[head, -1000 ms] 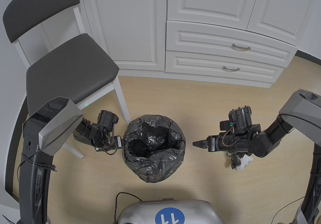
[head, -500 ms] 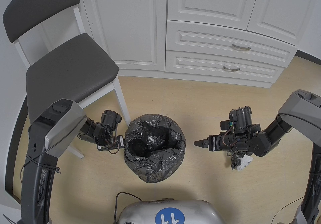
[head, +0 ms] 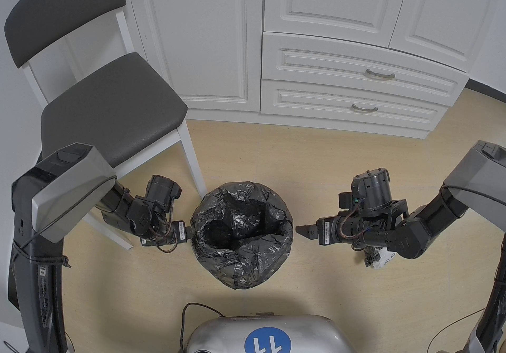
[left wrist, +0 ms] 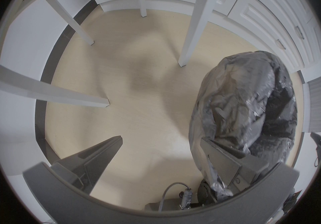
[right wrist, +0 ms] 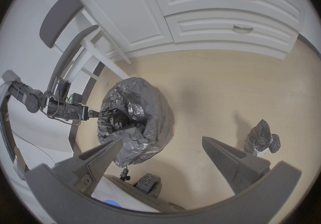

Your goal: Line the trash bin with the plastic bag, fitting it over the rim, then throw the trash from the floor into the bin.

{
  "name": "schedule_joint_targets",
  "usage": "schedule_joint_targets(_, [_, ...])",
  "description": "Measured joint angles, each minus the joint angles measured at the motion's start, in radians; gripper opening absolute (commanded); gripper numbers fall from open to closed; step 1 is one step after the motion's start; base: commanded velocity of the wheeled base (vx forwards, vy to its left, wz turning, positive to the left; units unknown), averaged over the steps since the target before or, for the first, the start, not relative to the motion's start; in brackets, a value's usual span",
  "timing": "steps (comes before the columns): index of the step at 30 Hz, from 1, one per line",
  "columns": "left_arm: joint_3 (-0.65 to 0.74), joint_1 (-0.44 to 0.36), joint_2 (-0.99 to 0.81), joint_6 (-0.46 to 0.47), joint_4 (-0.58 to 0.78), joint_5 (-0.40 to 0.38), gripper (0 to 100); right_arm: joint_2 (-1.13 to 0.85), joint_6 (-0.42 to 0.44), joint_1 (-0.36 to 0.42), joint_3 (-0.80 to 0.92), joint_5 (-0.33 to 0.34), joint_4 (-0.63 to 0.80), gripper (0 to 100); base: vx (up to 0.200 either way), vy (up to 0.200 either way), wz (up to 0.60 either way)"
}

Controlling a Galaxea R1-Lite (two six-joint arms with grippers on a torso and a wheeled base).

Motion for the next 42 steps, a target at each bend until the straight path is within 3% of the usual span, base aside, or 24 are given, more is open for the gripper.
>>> schedule_joint_targets(5, [0.156,-0.02,-0.073,-0.001,-0.117,0.001,100,-0.027,0.019,0.1,0.023,-0.071,-0.084,100,0.0,0.0,0.0])
schedule_joint_targets(11, [0.307,-0.053,-0.146,-0.003,-0.249,0.0,100,0.013,0.13,0.246,0.008,-0.194,-0.255,100,0.0,0.0,0.0])
schedule_joint_targets(20, [0.453,-0.071,-0.25,-0.001,-0.325,0.0,100,0.215,0.255,0.388,-0.187,-0.349,-0.351,100,0.0,0.0,0.0])
schedule_joint_targets(26, [0.502,-0.074,-0.337,-0.002,-0.333,0.0,100,0.354,0.315,0.403,-0.352,-0.404,-0.359,100,0.0,0.0,0.0])
schedule_joint_targets(34, [0.537,-0.076,-0.497,-0.002,-0.336,0.001,100,0.472,0.378,0.377,-0.501,-0.421,-0.357,100,0.0,0.0,0.0])
schedule_joint_targets(42, [0.555,-0.111,-0.589,-0.001,-0.336,0.001,100,0.564,0.387,0.326,-0.619,-0.425,-0.351,100,0.0,0.0,0.0])
